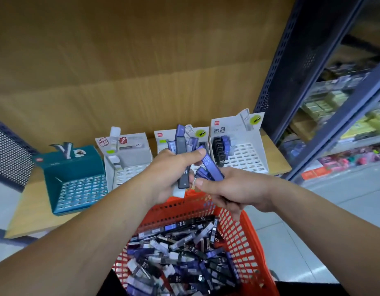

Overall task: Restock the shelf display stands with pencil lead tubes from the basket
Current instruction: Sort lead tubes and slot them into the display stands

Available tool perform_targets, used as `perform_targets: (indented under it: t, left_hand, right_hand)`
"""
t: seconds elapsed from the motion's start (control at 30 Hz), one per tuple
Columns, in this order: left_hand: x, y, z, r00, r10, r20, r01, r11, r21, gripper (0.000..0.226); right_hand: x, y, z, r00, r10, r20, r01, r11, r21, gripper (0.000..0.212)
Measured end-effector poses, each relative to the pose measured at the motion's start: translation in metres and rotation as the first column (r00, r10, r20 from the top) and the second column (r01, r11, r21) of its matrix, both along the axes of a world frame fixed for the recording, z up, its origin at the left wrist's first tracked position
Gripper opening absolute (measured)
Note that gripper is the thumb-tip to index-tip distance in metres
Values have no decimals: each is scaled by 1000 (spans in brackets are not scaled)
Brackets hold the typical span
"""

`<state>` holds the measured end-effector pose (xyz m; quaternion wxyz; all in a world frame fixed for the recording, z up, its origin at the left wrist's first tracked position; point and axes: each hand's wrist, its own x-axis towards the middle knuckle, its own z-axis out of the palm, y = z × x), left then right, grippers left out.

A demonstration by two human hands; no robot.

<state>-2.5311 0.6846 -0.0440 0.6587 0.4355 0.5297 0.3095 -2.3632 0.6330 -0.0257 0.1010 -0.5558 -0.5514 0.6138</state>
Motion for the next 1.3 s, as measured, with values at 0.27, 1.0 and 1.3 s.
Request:
perform_targets:
  t: [0.27,1.0,1.3]
  left_hand:
    - [-2,21,-6,996,86,-26,-83,991,104,15]
    - [30,6,-5,988,-75,-134,99,979,181,23]
    - [32,5,-21,957,-138,-256,163,984,77,29]
  right_hand:
    - [24,5,-23,986,19,164,-9,998,-64,53]
    - [35,4,-13,908,-406,-99,408,808,426,39]
    - [77,4,-32,775,-632,-1,543,664,514,24]
